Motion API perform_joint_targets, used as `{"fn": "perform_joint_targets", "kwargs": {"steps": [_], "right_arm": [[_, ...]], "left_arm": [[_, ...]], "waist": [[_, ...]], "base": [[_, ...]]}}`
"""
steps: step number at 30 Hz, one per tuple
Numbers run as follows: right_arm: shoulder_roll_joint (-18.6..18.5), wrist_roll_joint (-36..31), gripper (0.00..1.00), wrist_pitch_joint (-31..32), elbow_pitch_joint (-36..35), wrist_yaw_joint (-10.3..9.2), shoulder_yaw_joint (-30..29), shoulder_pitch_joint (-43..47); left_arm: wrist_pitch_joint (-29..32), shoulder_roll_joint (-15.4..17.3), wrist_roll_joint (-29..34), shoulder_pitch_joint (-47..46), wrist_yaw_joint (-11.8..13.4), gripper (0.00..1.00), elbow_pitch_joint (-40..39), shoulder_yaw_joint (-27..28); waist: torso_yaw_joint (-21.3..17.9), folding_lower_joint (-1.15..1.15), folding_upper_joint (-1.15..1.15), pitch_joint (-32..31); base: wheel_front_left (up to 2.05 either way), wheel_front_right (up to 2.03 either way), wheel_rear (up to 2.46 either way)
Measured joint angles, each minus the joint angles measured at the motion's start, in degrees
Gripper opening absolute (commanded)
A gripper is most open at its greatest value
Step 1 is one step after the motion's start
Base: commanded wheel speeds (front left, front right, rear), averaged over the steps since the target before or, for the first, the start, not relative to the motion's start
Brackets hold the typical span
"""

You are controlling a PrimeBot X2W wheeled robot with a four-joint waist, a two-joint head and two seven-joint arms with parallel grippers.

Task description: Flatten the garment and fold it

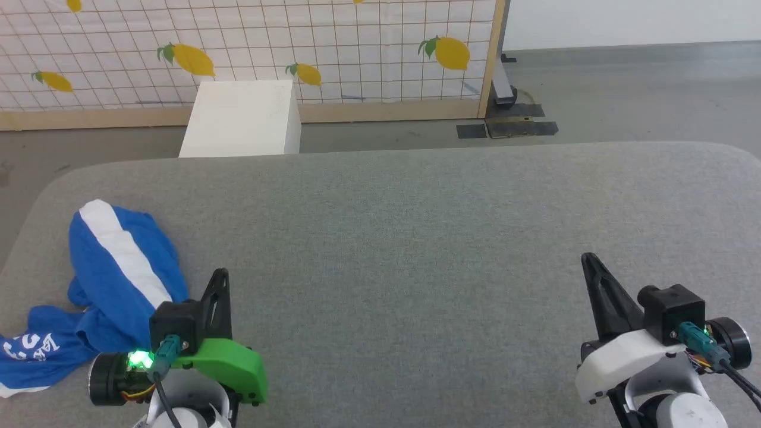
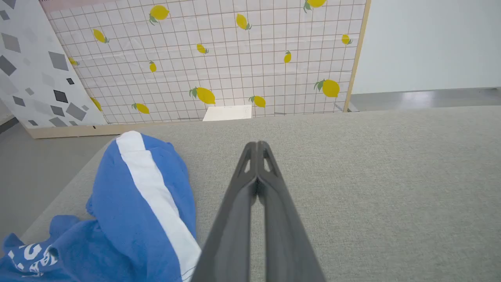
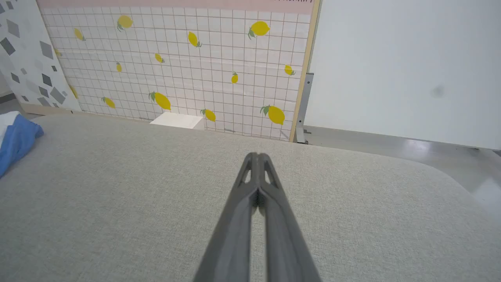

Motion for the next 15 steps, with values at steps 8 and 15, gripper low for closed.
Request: {"fn": "perform_joint_targets", "kwargs": {"steps": [8, 15], "right_arm": [[0.00, 0.00, 0.00, 0.00, 0.00, 0.00, 0.00, 0.00], [0.00, 0.01, 1.00, 0.00, 0.04, 0.00, -0.03, -0.01]], "left_arm": [[0.00, 0.00, 0.00, 0.00, 0.00, 0.00, 0.00, 0.00], [0.00, 0.01, -0.09, -0.02, -0.01, 1.00, 0.01, -0.14]], "waist": [[0.00, 0.00, 0.00, 0.00], [0.00, 0.00, 0.00, 0.00]], "base": [[0.00, 0.00, 0.00], [0.00, 0.00, 0.00]]}}
